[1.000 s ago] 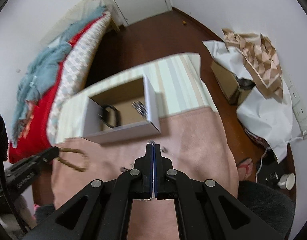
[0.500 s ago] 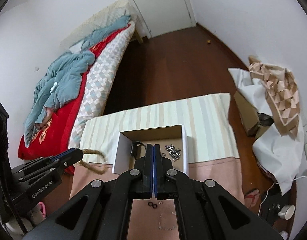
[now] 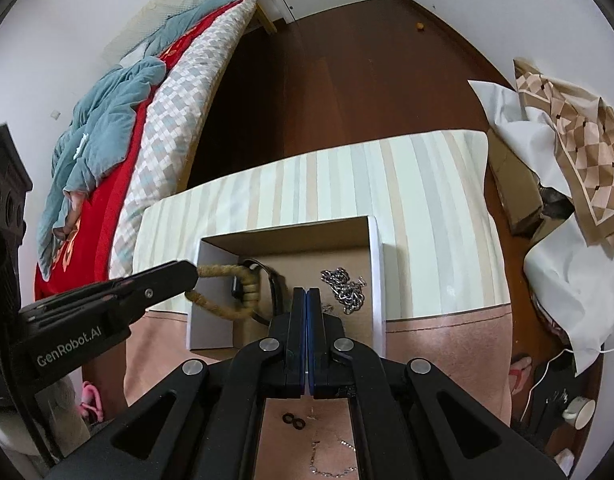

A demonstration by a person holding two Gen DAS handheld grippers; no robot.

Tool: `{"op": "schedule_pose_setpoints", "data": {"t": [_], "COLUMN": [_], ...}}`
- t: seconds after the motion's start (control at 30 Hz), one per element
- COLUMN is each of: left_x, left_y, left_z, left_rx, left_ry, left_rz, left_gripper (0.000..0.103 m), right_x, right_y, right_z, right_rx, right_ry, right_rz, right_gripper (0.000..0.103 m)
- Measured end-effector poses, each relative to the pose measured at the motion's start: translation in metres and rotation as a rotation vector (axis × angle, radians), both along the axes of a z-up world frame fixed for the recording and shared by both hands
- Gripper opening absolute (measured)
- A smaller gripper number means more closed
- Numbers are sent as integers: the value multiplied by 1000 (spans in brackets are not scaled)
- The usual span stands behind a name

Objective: Organize jewelry
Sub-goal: 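Lower the bead bracelet into the white box and open the left gripper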

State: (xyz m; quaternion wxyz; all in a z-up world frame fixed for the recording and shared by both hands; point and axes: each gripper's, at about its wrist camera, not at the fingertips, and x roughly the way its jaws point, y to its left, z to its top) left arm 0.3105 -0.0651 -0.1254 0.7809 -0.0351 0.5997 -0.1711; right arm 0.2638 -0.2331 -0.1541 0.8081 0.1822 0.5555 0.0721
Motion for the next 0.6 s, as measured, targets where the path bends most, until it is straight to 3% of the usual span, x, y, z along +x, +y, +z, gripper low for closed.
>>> {"op": "schedule_pose_setpoints", "data": {"t": [0.1, 0.27, 0.33, 0.37, 0.4, 0.53, 0.6], "left_x": [5, 5, 3, 0, -4, -18, -28], "left_y": [-5, -5, 0, 4, 9, 28, 37], "left_z": [-2, -9, -9, -8, -6, 4, 8], "left_rx": [-17, 42, 66, 96, 109, 180, 242], "left_ry": [14, 37, 27, 6, -15, -83, -138], "left_rz": [-12, -6, 8, 17, 31, 94, 122], "left_gripper": [7, 14, 32, 53, 67, 70, 84], "right_x": [0, 2, -1, -3, -6, -18, -22], "right_y": [0, -1, 1, 3, 4, 9, 10], "right_z": [-4, -22, -28, -29, -30, -24, -18], "right_rx": [3, 35, 18, 5, -4, -47, -87], "right_ry": [14, 125, 153, 160, 162, 140, 115], "right_rz": [4, 25, 36, 37, 42, 41, 36], "right_gripper": [0, 1, 3, 6, 13, 51, 58]}}
